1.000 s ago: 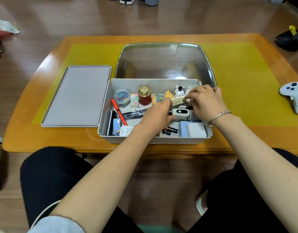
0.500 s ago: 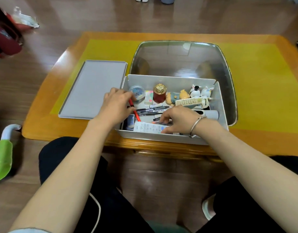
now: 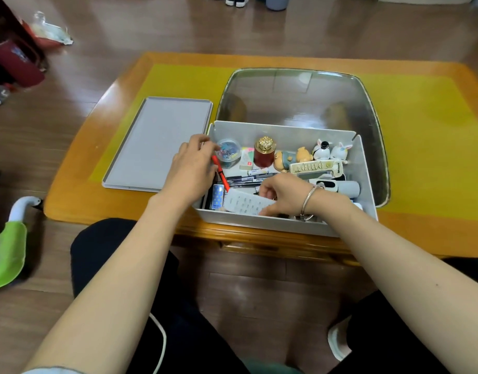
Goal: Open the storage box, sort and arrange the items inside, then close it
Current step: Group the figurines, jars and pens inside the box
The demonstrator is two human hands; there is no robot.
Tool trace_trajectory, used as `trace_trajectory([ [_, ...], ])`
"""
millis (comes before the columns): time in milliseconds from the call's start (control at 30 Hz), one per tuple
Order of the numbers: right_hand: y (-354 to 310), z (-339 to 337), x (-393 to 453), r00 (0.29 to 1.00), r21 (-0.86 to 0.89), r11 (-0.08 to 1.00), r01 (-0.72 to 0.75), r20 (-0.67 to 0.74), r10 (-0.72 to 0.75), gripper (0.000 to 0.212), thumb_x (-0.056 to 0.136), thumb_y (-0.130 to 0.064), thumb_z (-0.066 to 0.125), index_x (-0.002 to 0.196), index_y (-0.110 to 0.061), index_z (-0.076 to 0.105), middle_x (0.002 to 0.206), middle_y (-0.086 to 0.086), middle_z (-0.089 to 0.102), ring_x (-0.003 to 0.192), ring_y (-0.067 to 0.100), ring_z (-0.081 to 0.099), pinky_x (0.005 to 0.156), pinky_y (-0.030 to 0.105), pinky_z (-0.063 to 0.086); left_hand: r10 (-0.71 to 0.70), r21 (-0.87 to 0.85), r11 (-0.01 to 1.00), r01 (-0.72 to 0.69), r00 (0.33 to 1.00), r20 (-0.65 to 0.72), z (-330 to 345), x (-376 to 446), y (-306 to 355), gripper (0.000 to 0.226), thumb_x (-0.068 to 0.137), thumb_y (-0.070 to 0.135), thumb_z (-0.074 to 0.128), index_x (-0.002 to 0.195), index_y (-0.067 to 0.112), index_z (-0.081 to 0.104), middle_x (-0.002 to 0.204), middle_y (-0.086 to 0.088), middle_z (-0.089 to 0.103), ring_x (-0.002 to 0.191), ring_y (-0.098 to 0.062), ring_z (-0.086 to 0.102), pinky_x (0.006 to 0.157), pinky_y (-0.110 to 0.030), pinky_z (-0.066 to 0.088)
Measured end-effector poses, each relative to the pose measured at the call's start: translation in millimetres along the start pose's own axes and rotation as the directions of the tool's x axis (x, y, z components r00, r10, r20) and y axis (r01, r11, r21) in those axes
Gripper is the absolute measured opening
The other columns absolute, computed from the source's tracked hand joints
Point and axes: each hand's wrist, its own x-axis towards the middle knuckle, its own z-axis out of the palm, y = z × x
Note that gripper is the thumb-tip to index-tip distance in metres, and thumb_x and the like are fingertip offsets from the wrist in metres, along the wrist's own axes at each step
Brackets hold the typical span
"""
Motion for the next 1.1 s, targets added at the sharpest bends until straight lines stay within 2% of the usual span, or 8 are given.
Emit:
trace_trajectory([
  [133, 13.6, -26.4, -13.9, 0.956, 0.161, 0.986, -0.039, -0.282, 0.084, 0.024, 0.071, -0.029, 0.08, 0.085, -0.023, 0.061, 0.073, -0.008, 0.056, 0.069, 0.012, 0.051, 0.058, 0.026, 0.037, -0.097, -0.121, 0.988, 0.097, 0.995, 0.007, 9.4, 2.3, 1.4, 0.051, 0.093, 0.008, 0.053, 0.141, 0.013, 0.037, 0.143, -0.013, 0.034, 0.12, -0.033, 0.048, 0.094, -0.044, 0.046],
  [233, 34.9, -47.7, -27.4, 0.846, 0.23, 0.971, -0.066, -0.503, 0.177, 0.022, 0.078, -0.025, 0.073, 0.097, -0.02, 0.065, 0.088, -0.006, 0.064, 0.077, 0.012, 0.057, 0.064, 0.025, 0.042, -0.155, -0.281, 0.947, 0.153, 0.988, 0.016, 14.9, 1.7, 1.7, 0.061, 0.093, 0.004, 0.05, 0.148, 0.017, 0.027, 0.145, -0.014, 0.034, 0.127, -0.03, 0.043, 0.099, -0.038, 0.041],
  [333, 55.3, -59.2, -40.4, 0.743, 0.221, 0.97, -0.104, -0.631, 0.224, 0.021, 0.082, -0.018, 0.067, 0.103, -0.018, 0.066, 0.101, 0.001, 0.069, 0.087, 0.016, 0.061, 0.073, 0.027, 0.046, -0.197, -0.341, 0.919, 0.197, 0.98, 0.034, 20.5, -0.8, 0.3, 0.067, 0.094, 0.007, 0.053, 0.151, 0.019, 0.02, 0.142, -0.015, 0.038, 0.126, -0.028, 0.044, 0.092, -0.03, 0.038],
  [400, 66.8, -60.7, -44.3, 0.731, 0.177, 0.967, -0.183, -0.633, 0.254, 0.021, 0.083, -0.016, 0.066, 0.103, -0.02, 0.066, 0.105, 0.004, 0.069, 0.093, 0.022, 0.062, 0.08, 0.034, 0.049, -0.217, -0.363, 0.906, 0.219, 0.975, 0.047, 23.4, -1.6, -0.3, 0.07, 0.093, 0.009, 0.055, 0.151, 0.021, 0.018, 0.141, -0.014, 0.041, 0.125, -0.026, 0.046, 0.087, -0.027, 0.038],
  [500, 75.1, -55.5, -43.4, 0.773, 0.07, 0.945, -0.32, -0.558, 0.304, 0.023, 0.085, -0.018, 0.062, 0.108, -0.025, 0.063, 0.108, 0.004, 0.067, 0.103, 0.03, 0.059, 0.089, 0.046, 0.047, -0.257, -0.419, 0.871, 0.255, 0.965, 0.054, 25.6, -0.8, 0.8, 0.07, 0.094, 0.01, 0.056, 0.151, 0.022, 0.019, 0.14, -0.012, 0.044, 0.126, -0.024, 0.046, 0.088, -0.028, 0.04],
  [733, 82.2, -52.3, -38.1, 0.748, -0.107, 0.867, -0.487, -0.564, 0.351, 0.029, 0.087, -0.017, 0.057, 0.115, -0.025, 0.059, 0.115, 0.008, 0.061, 0.114, 0.032, 0.045, 0.091, 0.042, 0.031, -0.277, -0.517, 0.816, 0.258, 0.96, 0.041, 23.8, -1.6, 3.2, 0.058, 0.094, 0.01, 0.056, 0.146, 0.019, 0.032, 0.136, -0.009, 0.052, 0.121, -0.022, 0.052, 0.093, -0.043, 0.051],
  [1000, 78.1, -57.6, -41.7, 0.694, -0.166, 0.849, -0.501, -0.664, 0.279, 0.038, 0.083, -0.014, 0.063, 0.12, -0.021, 0.057, 0.122, 0.008, 0.054, 0.117, 0.032, 0.041, 0.089, 0.04, 0.027, -0.327, -0.568, 0.773, 0.281, 0.945, 0.021, 37.3, 0.7, 21.4, 0.056, 0.097, 0.009, 0.051, 0.148, 0.018, 0.031, 0.14, -0.008, 0.049, 0.125, -0.021, 0.049, 0.095, -0.044, 0.05],
  [1100, 61.5, -53.4, -35.6, 0.75, -0.178, 0.908, -0.378, -0.633, 0.189, 0.036, 0.083, -0.02, 0.065, 0.119, -0.019, 0.059, 0.119, 0.008, 0.056, 0.117, 0.03, 0.043, 0.094, 0.04, 0.029, -0.344, -0.585, 0.763, 0.275, 0.939, -0.008, 46.0, 0.5, 34.5, 0.054, 0.098, 0.013, 0.049, 0.148, 0.02, 0.03, 0.139, -0.005, 0.049, 0.124, -0.018, 0.049, 0.081, -0.023, 0.049],
])
